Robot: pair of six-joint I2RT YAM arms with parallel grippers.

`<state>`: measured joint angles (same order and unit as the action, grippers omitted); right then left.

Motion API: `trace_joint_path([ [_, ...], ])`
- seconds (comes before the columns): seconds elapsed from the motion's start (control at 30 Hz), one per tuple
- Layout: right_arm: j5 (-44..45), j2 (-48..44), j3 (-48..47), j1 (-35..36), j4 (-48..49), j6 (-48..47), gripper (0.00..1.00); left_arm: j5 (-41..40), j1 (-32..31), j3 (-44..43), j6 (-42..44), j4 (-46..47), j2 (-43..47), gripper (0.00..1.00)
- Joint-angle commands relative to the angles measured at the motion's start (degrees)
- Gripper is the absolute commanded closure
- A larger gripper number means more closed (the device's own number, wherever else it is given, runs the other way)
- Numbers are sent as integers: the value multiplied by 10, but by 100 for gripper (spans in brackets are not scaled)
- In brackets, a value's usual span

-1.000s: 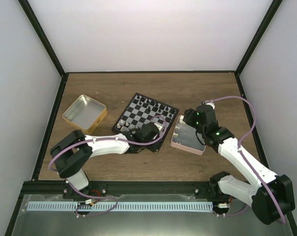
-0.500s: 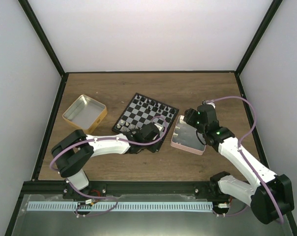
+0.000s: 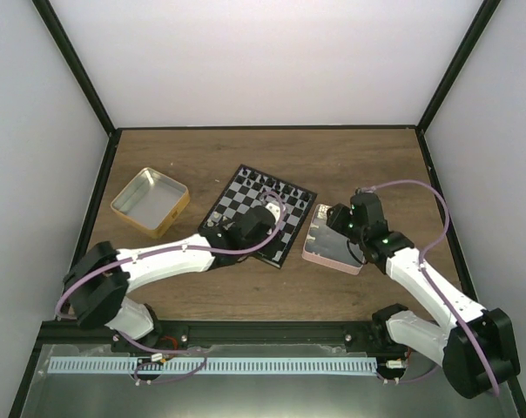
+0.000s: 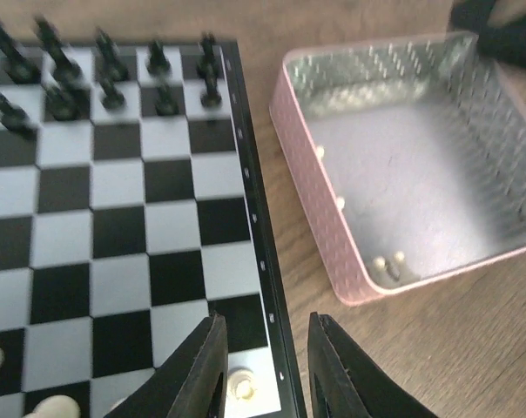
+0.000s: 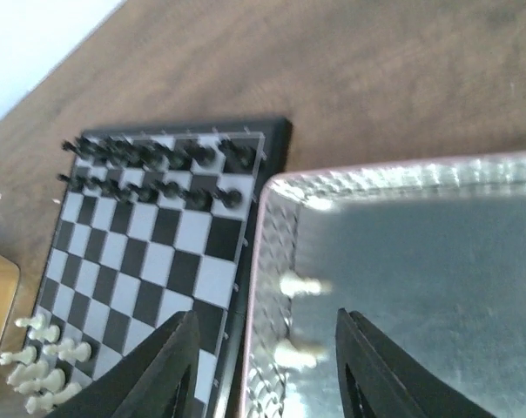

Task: Set up the chess pieces on the board
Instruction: Place the chess piece on the chessboard, then pick up the chess piece from the storage box.

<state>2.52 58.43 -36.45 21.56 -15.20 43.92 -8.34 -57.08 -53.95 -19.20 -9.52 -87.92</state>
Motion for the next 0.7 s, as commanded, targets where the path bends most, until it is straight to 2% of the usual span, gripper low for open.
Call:
trace_joint_path([
  [0.0,-53,-9,48,-14,21,27,59,-53,5,-12,11,6,57,72],
  [0.1,-101,-2,84,-26,63,42,65,-67,10,-9,15,9,84,70],
  [0.37,-184,89,113,-32,181,54,69,-48,19,5,-18,29,109,68],
  [0.53,-175,161,100,-36,228,89,70,3,25,16,-56,52,106,68],
  [0.67,-146,197,85,-36,240,123,70,12,28,19,-63,57,103,68],
])
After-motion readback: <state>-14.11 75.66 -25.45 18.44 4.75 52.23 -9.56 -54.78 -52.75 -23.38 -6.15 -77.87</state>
